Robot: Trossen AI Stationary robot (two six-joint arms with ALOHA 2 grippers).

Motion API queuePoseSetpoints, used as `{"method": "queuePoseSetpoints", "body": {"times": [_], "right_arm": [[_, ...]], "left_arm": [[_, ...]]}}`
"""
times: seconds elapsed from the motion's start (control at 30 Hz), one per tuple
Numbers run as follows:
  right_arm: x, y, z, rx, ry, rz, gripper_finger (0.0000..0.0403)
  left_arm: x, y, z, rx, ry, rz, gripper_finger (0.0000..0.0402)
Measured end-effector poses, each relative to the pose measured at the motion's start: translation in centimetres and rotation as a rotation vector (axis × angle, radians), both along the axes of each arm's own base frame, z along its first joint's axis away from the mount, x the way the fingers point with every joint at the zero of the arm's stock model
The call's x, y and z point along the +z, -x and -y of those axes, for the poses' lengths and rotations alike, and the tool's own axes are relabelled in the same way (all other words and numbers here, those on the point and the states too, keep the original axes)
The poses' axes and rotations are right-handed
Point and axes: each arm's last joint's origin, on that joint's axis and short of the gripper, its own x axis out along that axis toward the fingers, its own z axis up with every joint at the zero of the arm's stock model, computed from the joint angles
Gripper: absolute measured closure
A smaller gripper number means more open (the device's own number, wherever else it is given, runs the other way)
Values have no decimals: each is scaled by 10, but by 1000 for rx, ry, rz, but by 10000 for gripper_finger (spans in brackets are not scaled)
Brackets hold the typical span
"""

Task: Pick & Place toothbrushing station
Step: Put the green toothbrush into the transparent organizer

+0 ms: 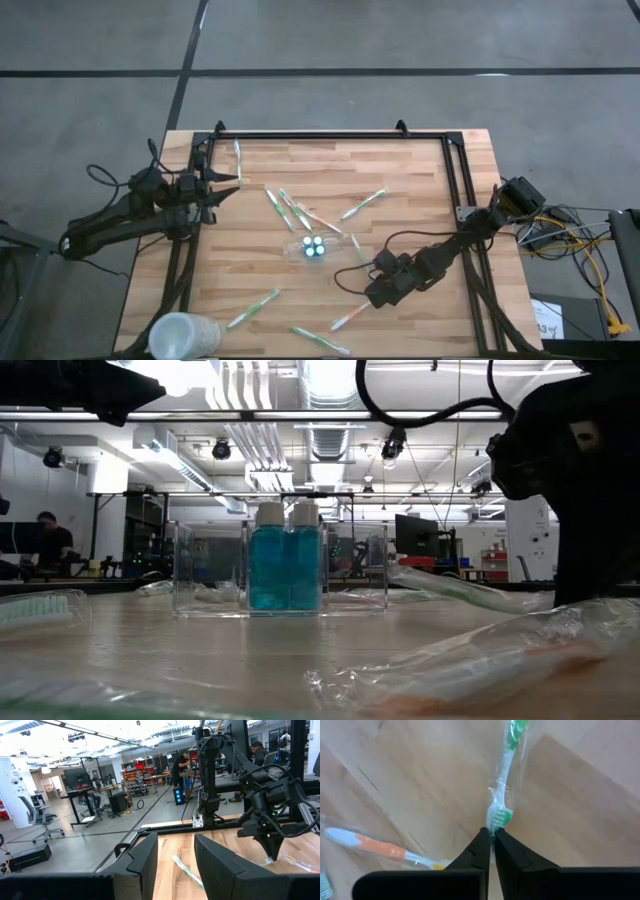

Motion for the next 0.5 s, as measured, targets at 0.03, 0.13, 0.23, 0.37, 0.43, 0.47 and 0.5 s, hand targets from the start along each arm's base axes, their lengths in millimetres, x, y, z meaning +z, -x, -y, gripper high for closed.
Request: {"method": "queuePoseSetpoints", "body": {"times": [0.03,0.13,0.23,0.37,0.43,0.47,0.5], "right_arm": [[1,0,0,3,8,8,390],[8,0,1,18,26,50,390],[20,2,1,39,36,99,390],[42,5,4,48,20,187,390],[52,6,5,60,4,228,390],[58,6,5,63,-10,259,390],[64,7,6,65,-24,286,390]], "left_arm": [[0,0,0,0,0,0,268],[0,0,0,0,0,0,268],[0,0,0,0,0,0,268],[0,0,0,0,0,0,268],[0,0,0,0,0,0,268],[0,0,0,0,0,0,268],[0,0,0,0,0,0,268]]}}
